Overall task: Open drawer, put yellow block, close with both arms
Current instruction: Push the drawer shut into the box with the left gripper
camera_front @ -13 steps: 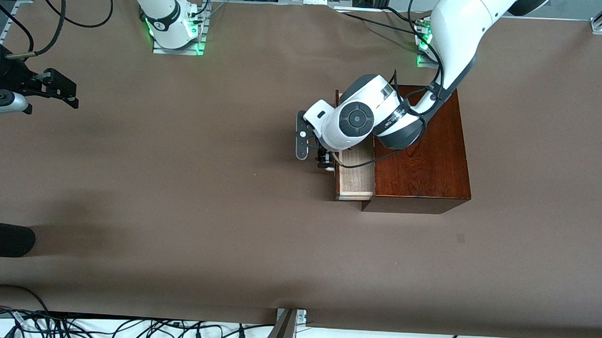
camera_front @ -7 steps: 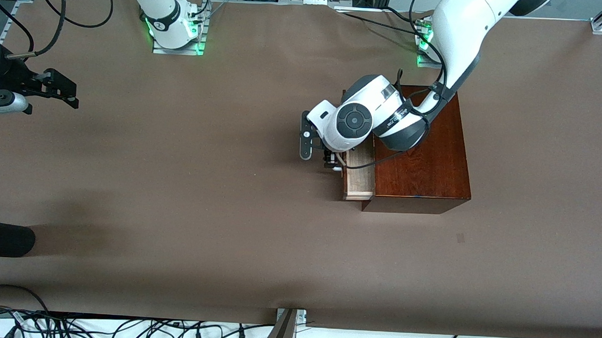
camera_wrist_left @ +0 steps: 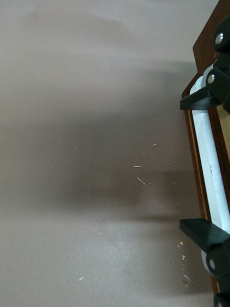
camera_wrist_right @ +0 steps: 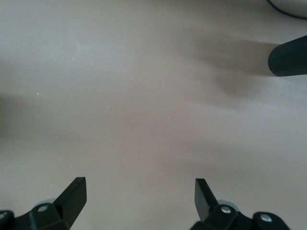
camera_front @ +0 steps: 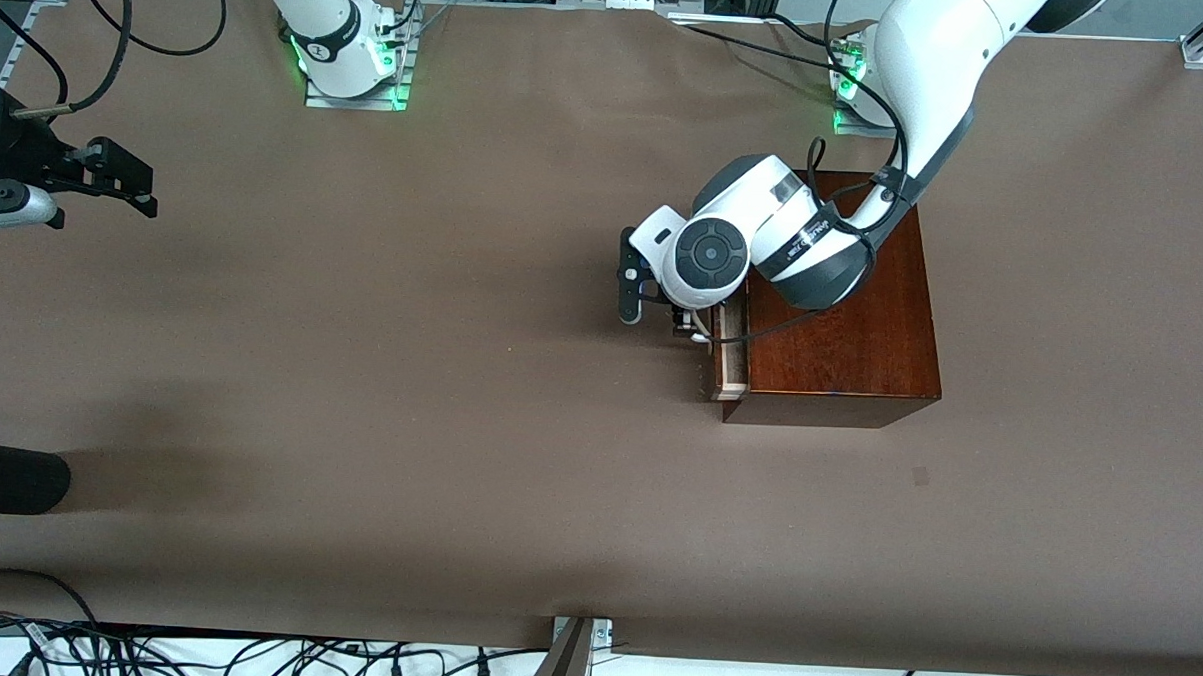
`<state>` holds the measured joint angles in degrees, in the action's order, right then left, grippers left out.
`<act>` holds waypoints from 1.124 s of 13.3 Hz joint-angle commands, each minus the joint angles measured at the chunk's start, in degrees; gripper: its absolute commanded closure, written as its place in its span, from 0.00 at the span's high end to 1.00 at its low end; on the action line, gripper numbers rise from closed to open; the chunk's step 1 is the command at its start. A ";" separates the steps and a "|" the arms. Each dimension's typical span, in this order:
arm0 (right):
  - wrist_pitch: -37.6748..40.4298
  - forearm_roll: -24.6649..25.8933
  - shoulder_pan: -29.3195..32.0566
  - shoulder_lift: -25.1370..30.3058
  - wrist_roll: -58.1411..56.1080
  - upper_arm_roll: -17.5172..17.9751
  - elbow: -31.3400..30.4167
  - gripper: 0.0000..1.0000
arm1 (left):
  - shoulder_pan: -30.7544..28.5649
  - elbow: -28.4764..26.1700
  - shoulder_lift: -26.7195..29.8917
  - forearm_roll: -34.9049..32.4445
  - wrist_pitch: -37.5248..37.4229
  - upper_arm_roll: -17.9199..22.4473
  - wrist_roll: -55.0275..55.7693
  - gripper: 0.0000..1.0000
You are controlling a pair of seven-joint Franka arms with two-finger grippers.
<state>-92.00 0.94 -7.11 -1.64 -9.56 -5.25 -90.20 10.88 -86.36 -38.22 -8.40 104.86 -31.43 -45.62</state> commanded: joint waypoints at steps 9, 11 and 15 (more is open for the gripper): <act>0.07 -0.15 -0.28 -0.29 0.86 -0.11 0.99 1.00 | -0.69 0.49 0.96 -6.80 -6.77 1.90 -0.52 1.00; 0.07 -0.06 -0.28 -0.29 0.86 -0.11 0.99 1.00 | -0.95 1.19 0.87 -7.41 -7.83 1.99 -0.61 1.00; -0.10 -0.06 -0.28 -0.29 0.77 -0.11 0.99 1.00 | -0.95 1.28 0.87 -8.30 -8.53 1.73 -0.52 1.00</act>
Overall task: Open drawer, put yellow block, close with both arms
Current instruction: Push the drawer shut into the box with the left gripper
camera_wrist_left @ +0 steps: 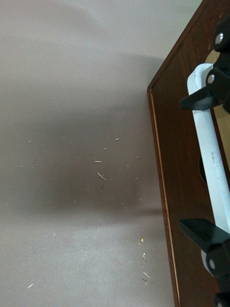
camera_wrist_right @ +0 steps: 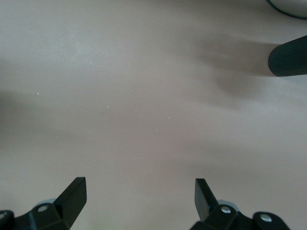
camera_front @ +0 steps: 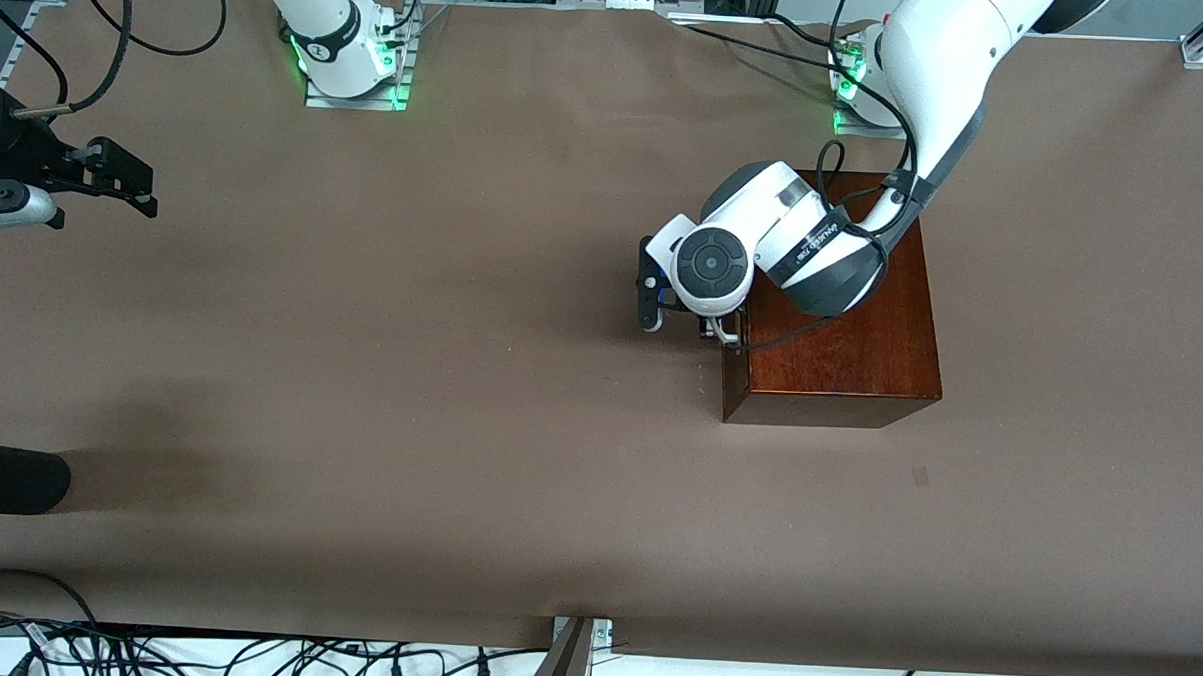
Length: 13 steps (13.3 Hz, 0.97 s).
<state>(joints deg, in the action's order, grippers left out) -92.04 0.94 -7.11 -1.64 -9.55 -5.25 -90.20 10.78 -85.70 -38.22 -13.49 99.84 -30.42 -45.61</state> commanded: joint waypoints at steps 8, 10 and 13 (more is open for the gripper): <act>-0.07 -0.06 -0.28 -0.29 0.85 -0.11 0.99 1.00 | -0.15 8.34 1.65 11.71 -2.90 -1.66 0.26 1.00; -0.07 -0.06 -0.28 -0.29 0.76 -0.11 0.99 1.00 | -1.28 8.97 3.84 15.15 -3.51 -1.49 0.35 1.00; -0.07 -0.06 -0.28 -0.29 0.85 -0.11 0.99 1.00 | -8.55 9.06 7.62 15.34 -10.34 -1.57 0.09 1.00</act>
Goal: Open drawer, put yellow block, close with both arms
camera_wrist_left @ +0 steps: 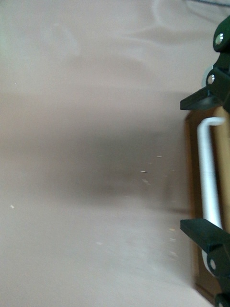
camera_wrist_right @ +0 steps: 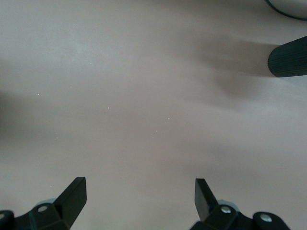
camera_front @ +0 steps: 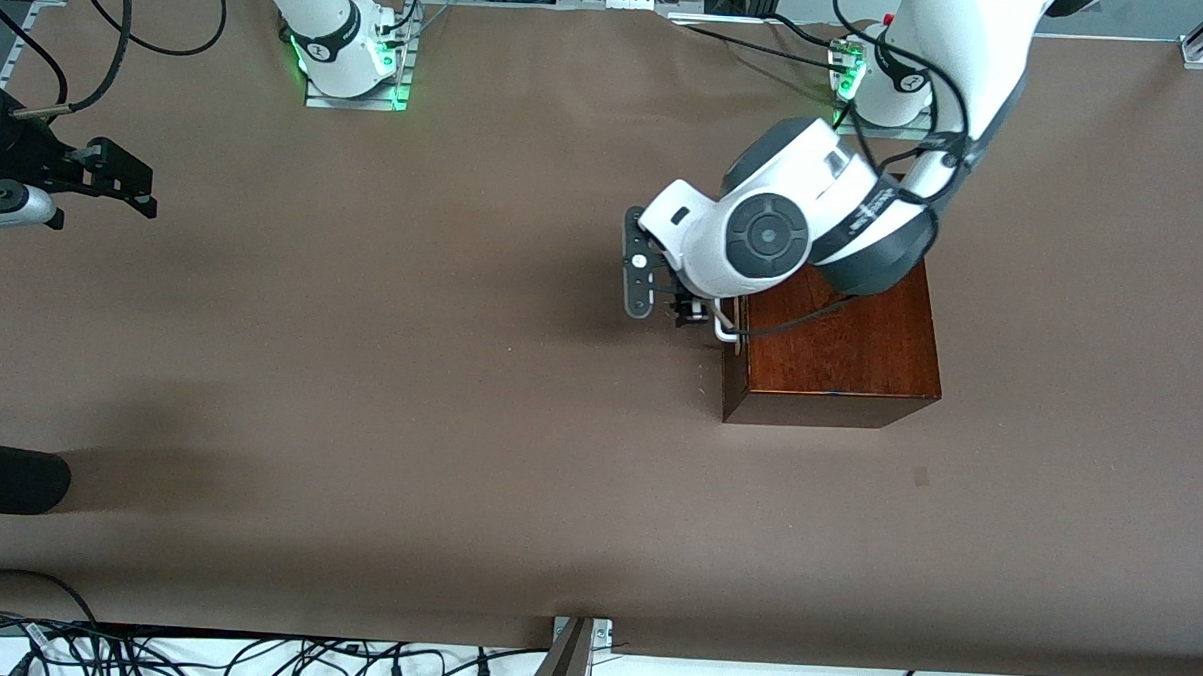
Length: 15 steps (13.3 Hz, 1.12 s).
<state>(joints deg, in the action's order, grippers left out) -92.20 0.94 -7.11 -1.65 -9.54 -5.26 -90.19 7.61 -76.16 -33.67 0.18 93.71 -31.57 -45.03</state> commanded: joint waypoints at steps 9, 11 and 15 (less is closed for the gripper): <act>0.09 -0.06 -0.28 -0.29 0.75 -0.11 0.98 1.00 | -18.33 -0.48 16.42 -4.64 -16.88 0.37 11.61 1.00; 0.09 -0.06 -0.28 -0.29 0.84 -0.11 0.98 1.00 | -17.81 -1.44 20.81 -5.36 -16.98 5.00 13.21 1.00; 0.09 -0.06 -0.28 -0.29 0.84 -0.11 0.98 1.00 | -8.27 -3.98 25.75 -4.31 -15.31 24.39 13.56 1.00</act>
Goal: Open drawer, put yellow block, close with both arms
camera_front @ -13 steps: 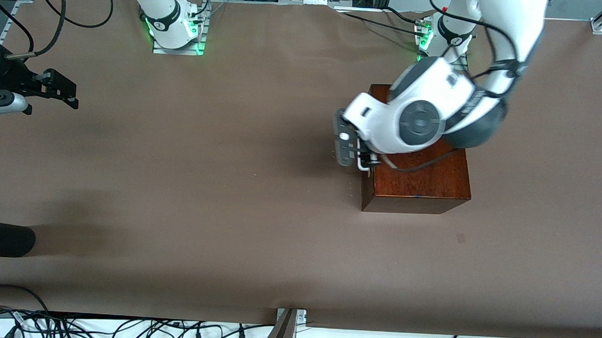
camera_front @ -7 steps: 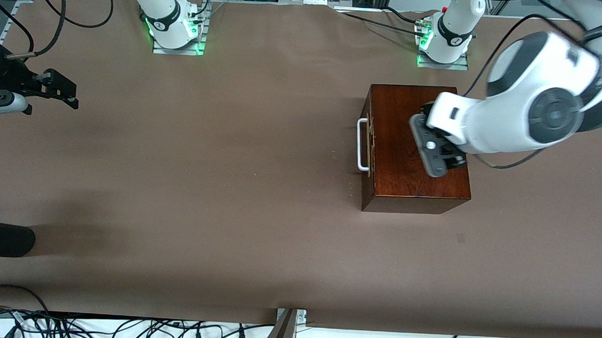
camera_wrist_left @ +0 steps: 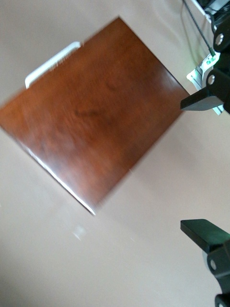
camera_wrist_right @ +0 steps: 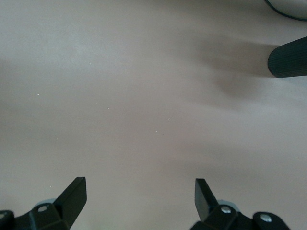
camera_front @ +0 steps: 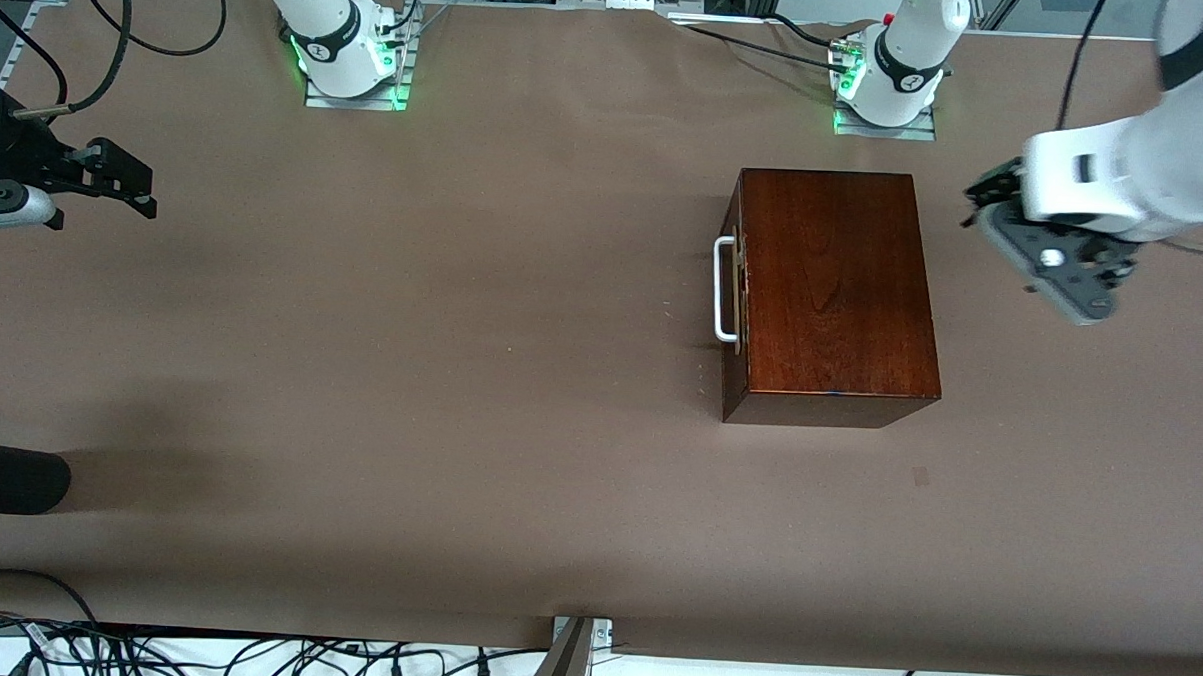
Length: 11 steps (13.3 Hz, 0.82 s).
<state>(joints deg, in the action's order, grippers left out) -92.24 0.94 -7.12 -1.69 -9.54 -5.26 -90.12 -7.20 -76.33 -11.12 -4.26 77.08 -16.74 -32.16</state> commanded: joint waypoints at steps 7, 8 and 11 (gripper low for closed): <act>0.14 -0.06 -0.27 -0.24 0.75 -0.10 0.91 1.00 | 9.22 -19.29 14.46 0.13 12.47 13.57 40.86 1.00; 0.14 -0.06 -0.27 -0.24 0.75 -0.10 0.91 1.00 | 9.22 -20.07 14.46 0.13 13.96 13.66 40.95 1.00; 0.22 -0.06 -0.27 -0.24 0.75 -0.10 0.91 1.00 | 9.13 -21.75 14.72 1.36 16.17 14.45 41.30 1.00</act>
<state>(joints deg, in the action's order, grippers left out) -92.25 0.94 -7.12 -1.70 -9.54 -5.26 -90.10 1.19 -95.51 1.94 -4.07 91.62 -3.51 8.12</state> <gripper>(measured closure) 0.000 0.000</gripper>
